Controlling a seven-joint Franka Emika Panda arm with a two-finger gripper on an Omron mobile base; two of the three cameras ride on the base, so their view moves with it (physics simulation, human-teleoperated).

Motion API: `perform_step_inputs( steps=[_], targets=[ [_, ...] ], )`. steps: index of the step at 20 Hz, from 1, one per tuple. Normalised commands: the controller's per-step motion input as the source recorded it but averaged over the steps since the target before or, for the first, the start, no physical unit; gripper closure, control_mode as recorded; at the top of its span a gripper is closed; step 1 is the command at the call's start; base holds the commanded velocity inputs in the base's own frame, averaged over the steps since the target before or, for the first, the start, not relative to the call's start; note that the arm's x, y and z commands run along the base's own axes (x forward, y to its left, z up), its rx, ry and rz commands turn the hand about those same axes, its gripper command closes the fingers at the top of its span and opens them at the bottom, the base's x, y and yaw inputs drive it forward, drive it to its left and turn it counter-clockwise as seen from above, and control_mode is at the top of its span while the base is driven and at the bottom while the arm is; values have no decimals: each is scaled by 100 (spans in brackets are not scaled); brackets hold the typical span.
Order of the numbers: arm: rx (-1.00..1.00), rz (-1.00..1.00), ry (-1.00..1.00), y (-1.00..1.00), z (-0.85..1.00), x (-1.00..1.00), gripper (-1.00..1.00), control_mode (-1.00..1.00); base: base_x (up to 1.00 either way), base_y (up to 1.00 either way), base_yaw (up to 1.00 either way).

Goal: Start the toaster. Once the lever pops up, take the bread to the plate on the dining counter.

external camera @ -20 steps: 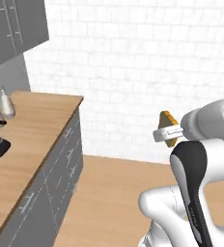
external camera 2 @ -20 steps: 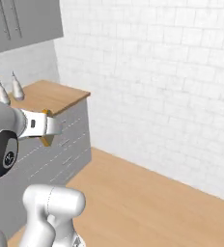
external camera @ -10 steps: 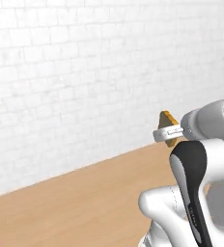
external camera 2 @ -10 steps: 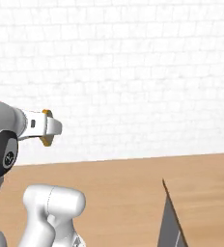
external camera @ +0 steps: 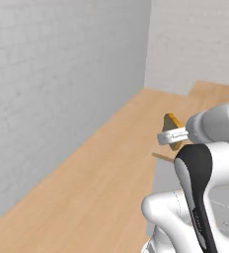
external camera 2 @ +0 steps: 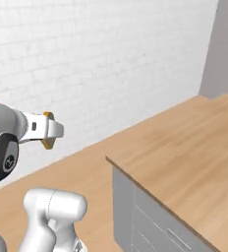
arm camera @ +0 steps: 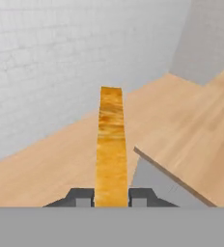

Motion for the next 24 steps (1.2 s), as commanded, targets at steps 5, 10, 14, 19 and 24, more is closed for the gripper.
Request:
perform_step_inputs(
  steps=[5,10,14,19,24],
  targets=[
    [0,0,0,0,0,0,100,100,19,60,-80],
    [0,0,0,0,0,0,100,100,33,70,-74],
    [0,0,0,0,0,0,100,100,38,99,-52],
    [0,0,0,0,0,0,100,100,51,100,-26],
    [0,0,0,0,0,0,100,100,92,98,-25]
  ],
)
